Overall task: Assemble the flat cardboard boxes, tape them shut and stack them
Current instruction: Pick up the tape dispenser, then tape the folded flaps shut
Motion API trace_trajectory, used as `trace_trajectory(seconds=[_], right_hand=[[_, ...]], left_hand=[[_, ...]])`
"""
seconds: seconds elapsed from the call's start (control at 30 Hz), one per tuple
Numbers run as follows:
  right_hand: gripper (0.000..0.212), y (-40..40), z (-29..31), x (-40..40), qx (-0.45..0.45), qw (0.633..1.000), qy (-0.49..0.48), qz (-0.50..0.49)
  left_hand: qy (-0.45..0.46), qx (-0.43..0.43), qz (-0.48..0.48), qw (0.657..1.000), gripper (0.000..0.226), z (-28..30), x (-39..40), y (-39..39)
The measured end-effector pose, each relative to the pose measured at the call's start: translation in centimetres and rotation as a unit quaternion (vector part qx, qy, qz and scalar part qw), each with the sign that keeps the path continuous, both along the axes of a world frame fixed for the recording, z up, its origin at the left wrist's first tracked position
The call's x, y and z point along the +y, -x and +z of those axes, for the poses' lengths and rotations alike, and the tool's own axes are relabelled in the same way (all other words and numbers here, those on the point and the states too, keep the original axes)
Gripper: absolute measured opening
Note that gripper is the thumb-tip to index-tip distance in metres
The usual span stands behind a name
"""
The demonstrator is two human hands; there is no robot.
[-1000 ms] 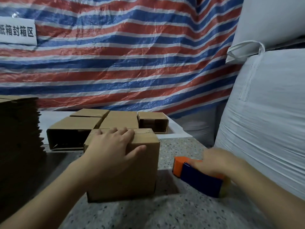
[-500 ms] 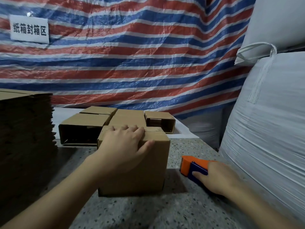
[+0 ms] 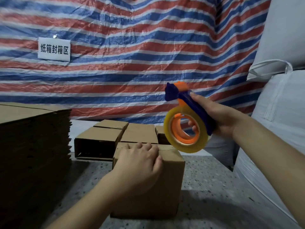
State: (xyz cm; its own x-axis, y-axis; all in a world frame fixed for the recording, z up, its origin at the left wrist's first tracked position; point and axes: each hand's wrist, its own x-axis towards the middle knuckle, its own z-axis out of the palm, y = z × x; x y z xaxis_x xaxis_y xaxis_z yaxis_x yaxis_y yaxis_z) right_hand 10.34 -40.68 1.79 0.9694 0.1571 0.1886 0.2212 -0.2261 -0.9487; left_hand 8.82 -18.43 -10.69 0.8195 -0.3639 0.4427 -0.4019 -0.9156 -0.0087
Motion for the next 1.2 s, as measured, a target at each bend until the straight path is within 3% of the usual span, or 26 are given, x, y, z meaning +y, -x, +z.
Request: trace_trajectory(seconds=[0.17, 0.23, 0.33, 0.5, 0.6, 0.67, 0.8, 0.9, 1.0, 1.2], right_hand=[[0.077, -1.8, 0.9, 2.0, 0.061, 0.991, 0.110, 0.040], [0.082, -2.4, 1.0, 2.3, 0.071, 0.987, 0.136, 0.039], [0.074, -3.0, 1.9, 3.0, 0.075, 0.979, 0.177, 0.061], [0.077, -3.6, 3.1, 4.4, 0.091, 0.958, 0.263, 0.076], [0.079, -4.1, 3.3, 5.4, 0.107, 0.947, 0.297, 0.061], [0.082, -4.4, 3.4, 5.8, 0.112, 0.941, 0.315, 0.051], [0.087, -4.5, 3.5, 6.5, 0.106, 0.930, 0.350, 0.047], [0.089, -4.2, 3.6, 7.0, 0.097, 0.920, 0.377, 0.051], [0.089, -4.0, 3.8, 7.3, 0.093, 0.913, 0.394, 0.060], [0.088, -3.9, 3.9, 7.5, 0.090, 0.910, 0.401, 0.063]], left_hand=[[0.051, 0.017, -0.005, 0.999, 0.069, 0.1, 0.2, 0.1], [0.099, 0.043, -0.010, 0.994, 0.056, 0.7, 0.3, 0.4], [0.235, 0.112, -0.020, 0.965, 0.037, 1.9, 1.0, 0.0], [0.478, 0.176, -0.054, 0.859, 0.033, 3.9, 3.1, -0.9], [0.655, 0.217, -0.022, 0.723, 0.040, 4.8, 3.9, -1.5], [0.698, 0.226, -0.029, 0.679, 0.055, 4.9, 4.4, -1.6], [0.694, 0.217, -0.047, 0.685, 0.062, 5.0, 4.6, -1.4], [0.680, 0.217, -0.046, 0.699, 0.050, 4.8, 4.6, -1.7], [0.686, 0.228, -0.046, 0.690, 0.036, 4.7, 4.9, -2.0], [0.673, 0.233, -0.070, 0.698, 0.029, 4.7, 5.3, -1.9]])
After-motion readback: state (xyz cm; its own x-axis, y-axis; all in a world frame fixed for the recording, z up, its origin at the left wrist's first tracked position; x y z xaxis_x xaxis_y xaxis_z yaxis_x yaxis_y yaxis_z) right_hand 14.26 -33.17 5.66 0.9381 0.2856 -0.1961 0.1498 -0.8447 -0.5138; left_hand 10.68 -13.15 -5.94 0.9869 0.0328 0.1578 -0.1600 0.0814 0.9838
